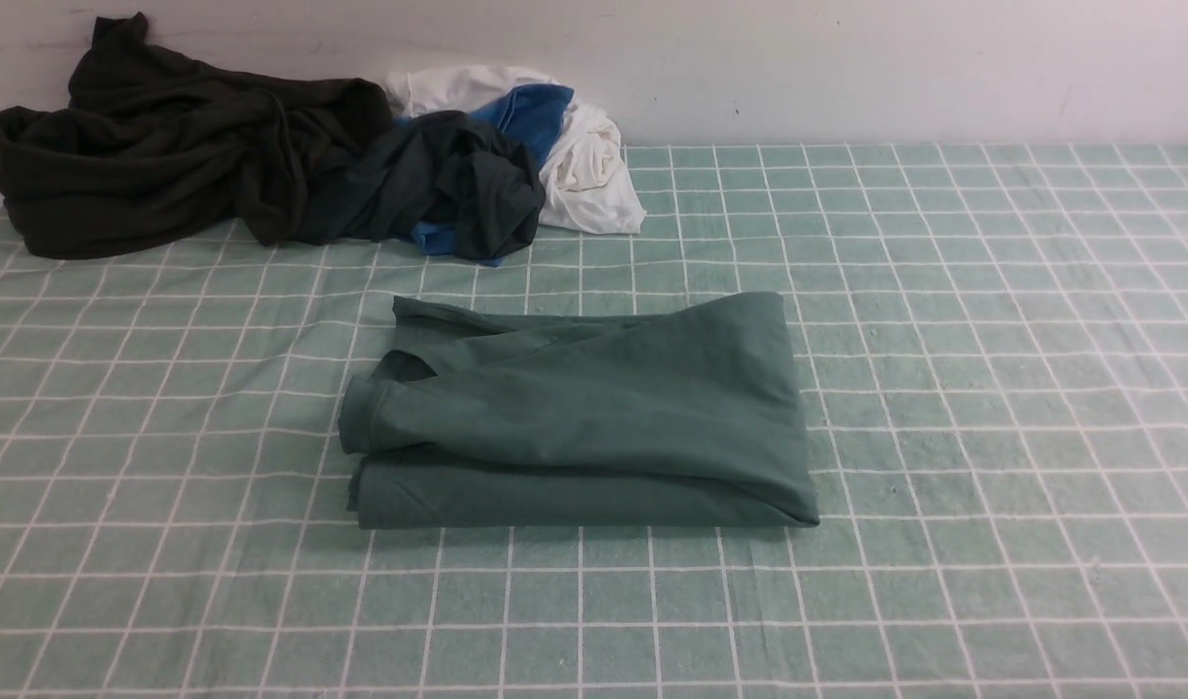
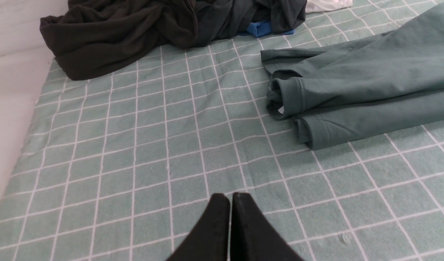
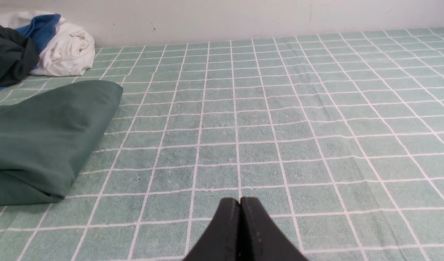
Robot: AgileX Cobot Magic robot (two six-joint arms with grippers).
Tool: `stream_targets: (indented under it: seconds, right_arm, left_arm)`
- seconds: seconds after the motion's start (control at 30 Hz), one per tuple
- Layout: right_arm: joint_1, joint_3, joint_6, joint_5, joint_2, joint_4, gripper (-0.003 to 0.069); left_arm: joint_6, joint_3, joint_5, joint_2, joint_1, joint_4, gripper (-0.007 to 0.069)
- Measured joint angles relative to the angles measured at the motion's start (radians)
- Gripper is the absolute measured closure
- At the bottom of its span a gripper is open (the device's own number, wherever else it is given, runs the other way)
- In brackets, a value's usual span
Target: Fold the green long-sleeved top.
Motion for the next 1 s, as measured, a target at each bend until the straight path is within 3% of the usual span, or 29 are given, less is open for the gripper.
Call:
stream_targets:
  seconds: [0.13, 0.23, 0.3, 0.4, 0.67, 1.0]
  right_arm:
    - [0.000, 0.000, 0.000, 0.000, 0.000, 0.000, 0.0673]
    - [0.000, 0.000, 0.000, 0.000, 0.000, 0.000, 0.0673]
    - [0.000, -0.001, 0.000, 0.001, 0.000, 0.000, 0.0673]
    - [0.000, -0.001, 0.000, 0.001, 0.000, 0.000, 0.0673]
    - [0.000, -0.001, 0.000, 0.002, 0.000, 0.000, 0.0673]
    - [0.000, -0.001, 0.000, 0.004, 0.000, 0.000, 0.0673]
  left_arm:
    - [0.000, 0.022, -0.042, 0.000, 0.000, -0.033, 0.0627]
    - [0.020, 0.091, -0.181, 0.000, 0.024, -0.105, 0.0627]
    - [0.069, 0.178, -0.329, -0.005, 0.082, -0.172, 0.0627]
    - [0.108, 0.295, -0.432, -0.050, 0.158, -0.201, 0.0627]
    - [0.117, 0.508, -0.470, -0.128, 0.245, -0.207, 0.0627]
    - [0.063, 0.513, -0.496, -0.128, 0.248, -0.207, 0.0627]
